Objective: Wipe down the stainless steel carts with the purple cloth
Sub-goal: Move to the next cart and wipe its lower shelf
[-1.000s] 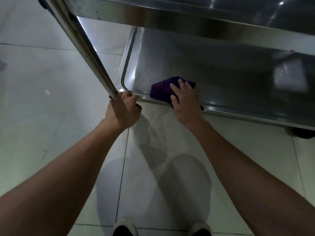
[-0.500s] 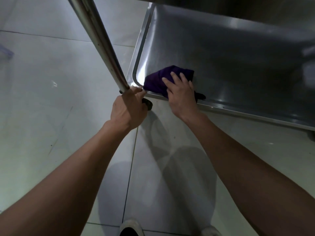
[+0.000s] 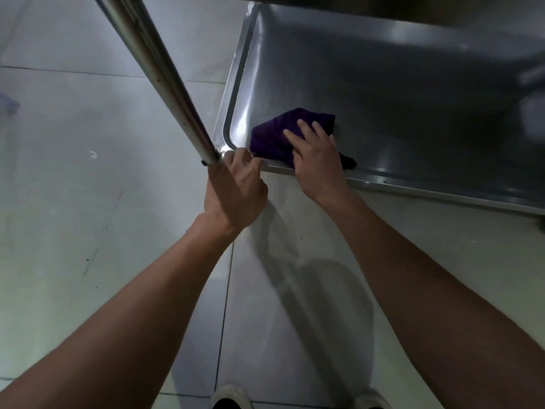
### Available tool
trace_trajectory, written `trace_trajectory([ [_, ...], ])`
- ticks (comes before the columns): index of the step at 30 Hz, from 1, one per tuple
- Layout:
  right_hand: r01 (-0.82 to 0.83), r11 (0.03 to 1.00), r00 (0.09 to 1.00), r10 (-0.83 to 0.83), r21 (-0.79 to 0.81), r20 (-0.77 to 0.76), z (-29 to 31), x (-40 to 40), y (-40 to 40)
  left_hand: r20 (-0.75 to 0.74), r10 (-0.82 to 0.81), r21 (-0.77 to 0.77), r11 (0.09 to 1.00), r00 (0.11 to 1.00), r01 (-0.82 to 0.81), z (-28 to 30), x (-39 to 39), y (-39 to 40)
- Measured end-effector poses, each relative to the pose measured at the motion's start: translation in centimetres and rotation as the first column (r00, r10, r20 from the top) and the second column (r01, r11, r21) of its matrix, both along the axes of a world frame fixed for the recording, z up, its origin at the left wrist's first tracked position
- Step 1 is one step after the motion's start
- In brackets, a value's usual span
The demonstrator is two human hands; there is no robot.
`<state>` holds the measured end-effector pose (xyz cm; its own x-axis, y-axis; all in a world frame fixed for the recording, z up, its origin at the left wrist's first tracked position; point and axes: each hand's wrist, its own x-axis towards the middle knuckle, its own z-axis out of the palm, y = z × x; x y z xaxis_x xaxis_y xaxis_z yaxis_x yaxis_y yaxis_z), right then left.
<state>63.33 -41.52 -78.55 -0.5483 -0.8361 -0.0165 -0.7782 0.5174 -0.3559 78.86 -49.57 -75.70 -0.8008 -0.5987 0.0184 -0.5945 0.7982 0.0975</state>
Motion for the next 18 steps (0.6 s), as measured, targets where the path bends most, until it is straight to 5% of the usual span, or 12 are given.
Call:
trace_trajectory([
  [11,0.287,0.957,0.958,-0.288,0.028,0.002,0.1,-7.9,13.9,0.084,-0.283,0.214,0.941,0.955,0.261,0.5,-9.9,6.8],
  [18,0.433,0.901,0.901,-0.433,-0.02,-0.002,0.2,-12.3,20.6,0.114,-0.289,0.266,0.931,0.951,0.251,-0.2,-14.3,10.1],
])
